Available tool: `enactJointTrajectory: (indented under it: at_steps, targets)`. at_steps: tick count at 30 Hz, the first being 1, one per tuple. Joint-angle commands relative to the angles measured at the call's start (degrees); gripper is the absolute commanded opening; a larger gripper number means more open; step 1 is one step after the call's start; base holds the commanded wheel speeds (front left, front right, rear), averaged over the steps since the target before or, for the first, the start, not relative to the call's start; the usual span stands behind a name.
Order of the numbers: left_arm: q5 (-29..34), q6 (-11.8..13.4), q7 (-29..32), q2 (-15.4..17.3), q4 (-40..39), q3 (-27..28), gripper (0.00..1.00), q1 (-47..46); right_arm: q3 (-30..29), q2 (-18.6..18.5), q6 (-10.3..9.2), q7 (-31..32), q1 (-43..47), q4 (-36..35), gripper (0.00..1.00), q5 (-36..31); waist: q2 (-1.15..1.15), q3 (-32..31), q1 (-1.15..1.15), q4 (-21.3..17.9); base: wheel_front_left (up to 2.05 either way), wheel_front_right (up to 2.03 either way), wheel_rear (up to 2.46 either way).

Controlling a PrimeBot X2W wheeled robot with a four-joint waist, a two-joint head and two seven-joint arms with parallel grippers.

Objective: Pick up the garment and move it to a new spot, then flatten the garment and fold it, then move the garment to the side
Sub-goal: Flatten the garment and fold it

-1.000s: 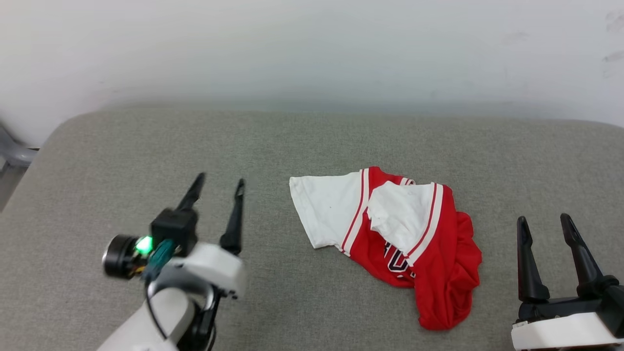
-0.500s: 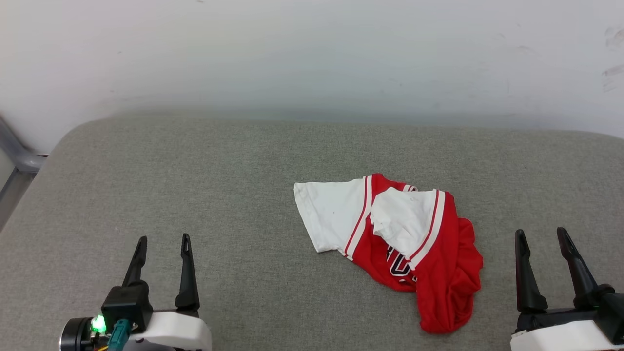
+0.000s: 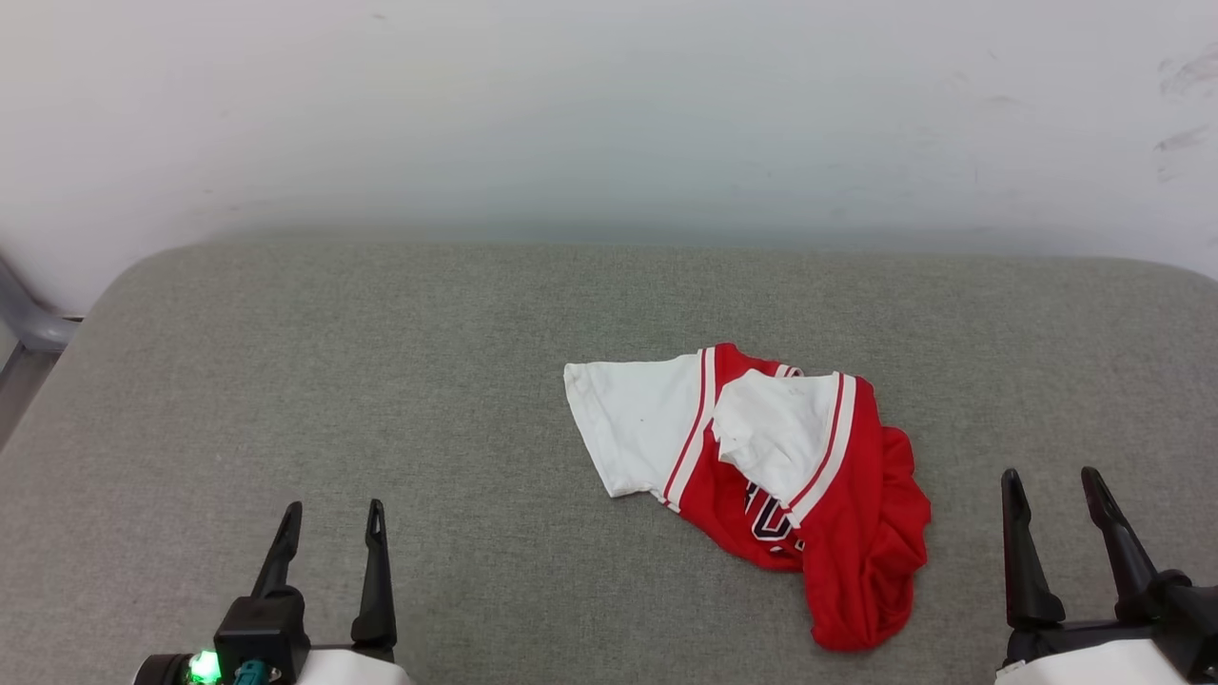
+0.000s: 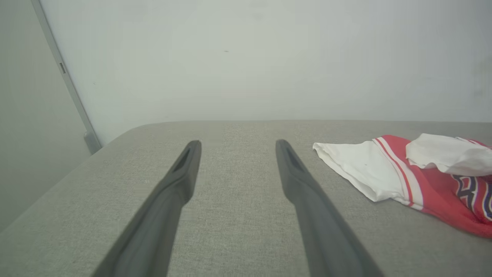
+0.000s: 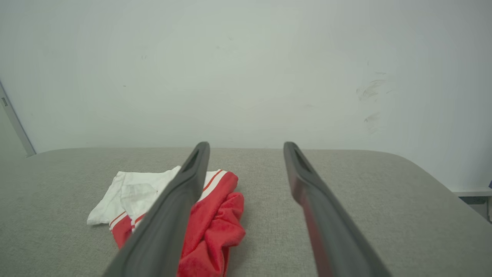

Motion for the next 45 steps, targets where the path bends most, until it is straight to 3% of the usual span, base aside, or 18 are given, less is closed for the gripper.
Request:
enactJointTrajectory:
  at_steps: [1,16,27,30,34,37,43,45]
  targets:
    - [0.7,-0.3,-0.1,-0.3,0.2,0.5,1.00,0.7,0.0,0.1,-0.04,-0.1,0.5,0.2,1.00,-0.2,0.00,-0.1,0.00,0.0,0.00,0.00,0.00]
    - [4.8,-4.2,-0.2,-3.1,1.7,4.2,1.00,1.2,-0.2,0.1,-0.04,-0.1,0.2,0.8,1.00,0.0,0.00,-0.2,0.00,0.2,0.00,0.00,0.00]
    - [6.0,-5.9,-0.2,-4.6,2.2,4.8,1.00,-0.6,1.5,0.1,-0.04,-0.1,-13.5,-5.5,1.00,-6.1,0.00,0.8,0.00,1.7,0.00,0.00,0.00]
    - [6.1,-6.1,-0.2,-4.9,2.2,4.9,1.00,-0.6,3.5,-0.5,-0.04,-0.1,-16.3,-4.1,1.00,-7.7,0.00,0.9,0.00,2.0,0.00,0.00,0.00]
    - [6.0,-6.4,-0.2,-5.3,2.5,5.3,1.00,-0.4,8.4,-4.1,-0.04,0.3,-22.0,0.6,1.00,-7.8,0.00,1.1,0.00,2.4,0.00,0.00,0.00]
    - [5.9,-6.6,-0.2,-5.7,2.5,5.7,1.00,-0.1,13.0,-6.8,-0.06,4.4,-26.7,3.9,1.00,-6.4,0.00,1.5,0.00,2.4,0.00,0.00,0.00]
    - [6.1,-7.0,-0.2,-6.1,2.0,6.3,1.00,-1.8,24.3,-13.4,-0.06,20.6,-33.7,10.5,1.00,1.7,0.00,4.0,0.00,2.7,0.00,0.00,0.00]
    - [6.2,-7.1,-0.2,-6.2,2.0,6.3,1.00,-2.0,26.3,-14.7,-0.05,23.4,-34.3,11.7,1.00,3.2,0.00,4.3,0.00,2.8,0.00,0.00,0.00]
